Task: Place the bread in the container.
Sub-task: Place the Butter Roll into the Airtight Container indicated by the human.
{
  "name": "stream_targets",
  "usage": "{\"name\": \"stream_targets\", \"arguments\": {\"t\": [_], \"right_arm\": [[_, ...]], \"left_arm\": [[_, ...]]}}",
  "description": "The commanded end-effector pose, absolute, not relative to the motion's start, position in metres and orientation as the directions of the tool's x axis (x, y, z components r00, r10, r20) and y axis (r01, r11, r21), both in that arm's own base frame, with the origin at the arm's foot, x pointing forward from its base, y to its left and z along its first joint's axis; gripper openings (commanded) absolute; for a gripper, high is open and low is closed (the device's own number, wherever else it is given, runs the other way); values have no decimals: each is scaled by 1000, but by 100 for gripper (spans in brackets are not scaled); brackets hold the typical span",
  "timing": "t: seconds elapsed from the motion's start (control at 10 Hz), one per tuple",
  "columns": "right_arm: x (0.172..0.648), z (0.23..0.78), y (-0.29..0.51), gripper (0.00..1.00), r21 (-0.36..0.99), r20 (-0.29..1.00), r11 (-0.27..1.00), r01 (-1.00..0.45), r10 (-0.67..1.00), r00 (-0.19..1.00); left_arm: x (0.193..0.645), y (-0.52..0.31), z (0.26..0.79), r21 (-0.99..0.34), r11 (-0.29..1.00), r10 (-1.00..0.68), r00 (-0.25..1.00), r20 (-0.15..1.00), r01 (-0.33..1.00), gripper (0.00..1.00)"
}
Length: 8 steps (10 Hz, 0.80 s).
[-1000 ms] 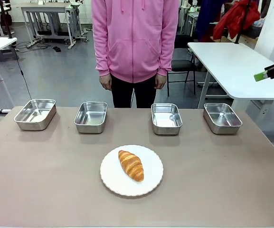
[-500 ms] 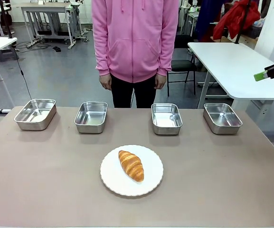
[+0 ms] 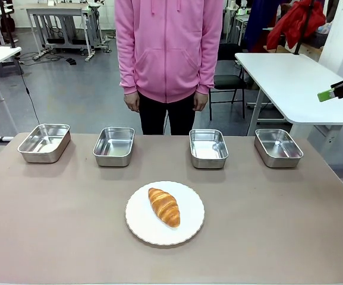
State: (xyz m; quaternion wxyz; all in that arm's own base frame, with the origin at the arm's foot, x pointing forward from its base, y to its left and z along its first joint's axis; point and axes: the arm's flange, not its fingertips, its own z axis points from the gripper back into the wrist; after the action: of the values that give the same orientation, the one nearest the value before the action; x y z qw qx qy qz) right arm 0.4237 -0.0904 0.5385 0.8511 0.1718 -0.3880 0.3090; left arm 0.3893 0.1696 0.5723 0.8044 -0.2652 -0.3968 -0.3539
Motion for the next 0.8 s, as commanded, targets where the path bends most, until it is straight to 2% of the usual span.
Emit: {"name": "stream_targets", "arguments": {"t": [0.0, 0.7], "right_arm": [[425, 539, -90, 100, 51, 776, 743, -667, 391, 495], [425, 539, -90, 100, 51, 776, 743, -667, 391, 495]], "left_arm": [[390, 172, 574, -138, 607, -362, 427, 828, 782, 100], [390, 172, 574, -138, 607, -362, 427, 828, 782, 100]]}}
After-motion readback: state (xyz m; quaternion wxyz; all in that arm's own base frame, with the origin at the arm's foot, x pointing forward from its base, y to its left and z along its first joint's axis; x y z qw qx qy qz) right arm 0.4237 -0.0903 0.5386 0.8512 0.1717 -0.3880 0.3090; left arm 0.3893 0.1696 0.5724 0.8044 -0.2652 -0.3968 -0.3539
